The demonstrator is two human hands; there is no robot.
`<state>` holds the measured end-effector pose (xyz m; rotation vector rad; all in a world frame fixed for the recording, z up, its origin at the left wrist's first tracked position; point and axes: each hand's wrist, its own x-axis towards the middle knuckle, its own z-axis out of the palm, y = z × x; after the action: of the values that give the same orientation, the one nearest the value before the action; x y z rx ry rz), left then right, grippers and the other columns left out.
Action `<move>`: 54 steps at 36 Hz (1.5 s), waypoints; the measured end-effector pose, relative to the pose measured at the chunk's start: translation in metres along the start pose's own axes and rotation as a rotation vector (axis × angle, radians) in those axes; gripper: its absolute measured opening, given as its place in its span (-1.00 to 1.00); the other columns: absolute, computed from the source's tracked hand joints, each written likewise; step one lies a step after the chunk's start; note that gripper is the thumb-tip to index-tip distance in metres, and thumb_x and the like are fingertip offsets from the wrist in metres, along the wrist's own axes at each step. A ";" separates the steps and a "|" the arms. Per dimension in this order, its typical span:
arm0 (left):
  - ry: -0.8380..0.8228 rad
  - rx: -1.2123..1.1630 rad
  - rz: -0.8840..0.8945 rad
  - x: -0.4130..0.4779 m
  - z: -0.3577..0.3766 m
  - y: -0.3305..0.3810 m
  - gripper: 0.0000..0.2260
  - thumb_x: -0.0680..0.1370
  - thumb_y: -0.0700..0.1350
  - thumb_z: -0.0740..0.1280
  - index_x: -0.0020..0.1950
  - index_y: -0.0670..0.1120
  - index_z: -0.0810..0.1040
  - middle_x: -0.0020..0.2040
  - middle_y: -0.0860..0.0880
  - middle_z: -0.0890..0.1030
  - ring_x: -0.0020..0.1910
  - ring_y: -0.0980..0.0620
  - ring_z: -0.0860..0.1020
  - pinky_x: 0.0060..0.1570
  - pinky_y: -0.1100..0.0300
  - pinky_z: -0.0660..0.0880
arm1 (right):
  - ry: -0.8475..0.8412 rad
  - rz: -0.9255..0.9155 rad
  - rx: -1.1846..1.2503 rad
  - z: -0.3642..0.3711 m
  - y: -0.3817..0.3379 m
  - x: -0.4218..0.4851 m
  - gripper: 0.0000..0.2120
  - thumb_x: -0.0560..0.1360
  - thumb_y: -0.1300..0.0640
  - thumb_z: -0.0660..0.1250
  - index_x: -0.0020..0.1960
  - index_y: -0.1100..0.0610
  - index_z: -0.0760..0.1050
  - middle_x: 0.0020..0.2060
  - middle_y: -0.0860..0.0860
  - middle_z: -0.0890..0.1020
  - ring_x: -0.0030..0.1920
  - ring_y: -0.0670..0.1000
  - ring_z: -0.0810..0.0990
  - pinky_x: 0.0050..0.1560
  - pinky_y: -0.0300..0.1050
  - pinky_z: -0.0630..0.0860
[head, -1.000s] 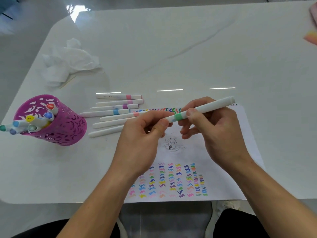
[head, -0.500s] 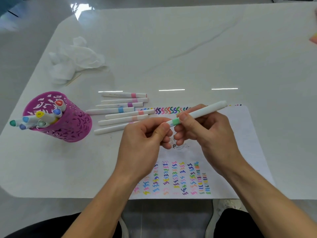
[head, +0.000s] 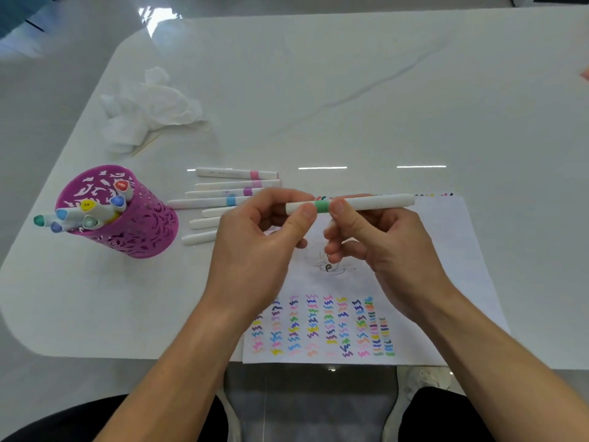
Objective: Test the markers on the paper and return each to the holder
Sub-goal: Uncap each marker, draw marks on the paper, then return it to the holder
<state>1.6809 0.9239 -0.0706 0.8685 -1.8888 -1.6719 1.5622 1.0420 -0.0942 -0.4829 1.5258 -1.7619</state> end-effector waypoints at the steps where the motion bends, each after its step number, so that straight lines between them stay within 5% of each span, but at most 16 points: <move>1: 0.022 -0.020 0.004 0.001 -0.002 0.002 -0.91 0.54 -0.11 0.46 0.02 0.03 0.68 -0.15 0.00 0.69 -0.22 0.05 0.65 -0.19 0.25 0.58 | 0.025 0.013 -0.017 0.001 0.000 0.001 -0.71 0.45 -0.10 0.51 -0.03 0.12 0.74 -0.27 0.10 0.70 -0.30 0.08 0.67 -0.23 -0.12 0.63; 6: 0.166 -0.092 0.071 0.005 -0.016 0.008 -0.84 0.47 -0.16 0.52 0.04 -0.06 0.68 -0.04 -0.11 0.71 -0.07 -0.11 0.66 0.00 -0.08 0.63 | 0.146 0.029 -0.111 -0.001 0.003 0.007 -0.68 0.49 -0.09 0.48 0.01 0.17 0.66 -0.35 0.03 0.68 -0.37 0.03 0.63 -0.32 -0.18 0.59; 12: 0.306 -0.042 0.187 0.005 -0.027 0.017 -0.88 0.50 -0.20 0.50 0.01 -0.06 0.68 -0.08 0.02 0.72 -0.12 0.15 0.65 -0.12 0.33 0.55 | 0.253 -0.020 -0.293 -0.014 0.011 0.013 -0.85 0.64 0.13 0.38 -0.05 0.17 0.64 -0.38 0.03 0.67 -0.43 0.00 0.59 -0.42 -0.20 0.52; 21: 0.562 0.247 0.424 0.004 -0.061 0.030 -0.78 0.57 -0.22 0.41 0.20 -0.09 0.65 0.04 0.08 0.69 0.02 0.18 0.65 -0.01 0.37 0.54 | 0.296 -0.031 -0.369 -0.023 0.020 0.018 -0.87 0.63 0.11 0.38 -0.08 0.07 0.64 -0.39 0.00 0.68 -0.46 -0.05 0.58 -0.45 -0.26 0.50; 30: 0.750 0.461 0.617 0.004 -0.101 0.026 -0.71 0.65 -0.08 0.30 0.39 0.00 0.54 0.06 0.13 0.56 0.12 -0.01 0.61 0.05 -0.09 0.60 | 0.285 -0.037 -0.387 -0.022 0.017 0.022 -0.87 0.62 0.10 0.40 -0.08 0.09 0.64 -0.38 0.01 0.69 -0.44 -0.05 0.58 -0.45 -0.26 0.49; 38: 0.748 0.591 0.610 0.003 -0.100 0.024 -0.72 0.65 -0.20 0.26 0.34 -0.08 0.57 0.07 0.04 0.55 0.09 0.05 0.59 0.07 -0.04 0.57 | 0.273 -0.039 -0.401 -0.021 0.018 0.020 -0.89 0.62 0.12 0.40 -0.06 0.11 0.64 -0.38 0.00 0.68 -0.44 -0.05 0.58 -0.45 -0.24 0.50; 43: 0.695 0.697 0.460 0.005 -0.104 0.020 -0.68 0.64 -0.23 0.25 0.37 0.00 0.56 0.08 0.11 0.53 0.09 0.08 0.57 0.13 0.09 0.55 | 0.253 -0.046 -0.408 -0.018 0.017 0.021 -0.89 0.62 0.11 0.40 -0.07 0.10 0.64 -0.38 0.00 0.68 -0.43 -0.04 0.58 -0.45 -0.24 0.51; 48: 0.666 0.784 0.313 0.006 -0.108 0.016 -0.60 0.63 -0.21 0.26 0.43 0.12 0.50 0.01 0.13 0.53 -0.03 0.21 0.48 0.03 0.49 0.39 | 0.229 -0.064 -0.454 -0.016 0.017 0.020 -0.87 0.63 0.11 0.39 -0.07 0.11 0.64 -0.37 0.00 0.69 -0.44 -0.06 0.58 -0.45 -0.24 0.53; 52: 0.640 0.866 0.224 0.004 -0.108 0.015 -0.64 0.65 -0.16 0.23 0.42 0.08 0.51 0.06 0.00 0.63 -0.04 0.22 0.42 0.07 0.26 0.42 | 0.232 -0.063 -0.460 -0.016 0.017 0.020 -0.87 0.63 0.12 0.39 -0.07 0.12 0.63 -0.37 -0.01 0.69 -0.45 -0.07 0.58 -0.45 -0.24 0.52; 54: 0.623 0.890 0.202 0.004 -0.107 0.014 -0.66 0.66 -0.17 0.21 0.41 0.02 0.54 0.14 -0.04 0.64 0.05 0.05 0.51 0.12 0.12 0.46 | 0.231 -0.063 -0.461 -0.015 0.017 0.020 -0.87 0.63 0.11 0.39 -0.07 0.12 0.63 -0.37 -0.01 0.69 -0.44 -0.07 0.58 -0.44 -0.24 0.53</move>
<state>1.7513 0.8482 -0.0409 1.2643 -2.1055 -0.2923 1.5429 1.0371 -0.1172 -0.5696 2.1182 -1.5477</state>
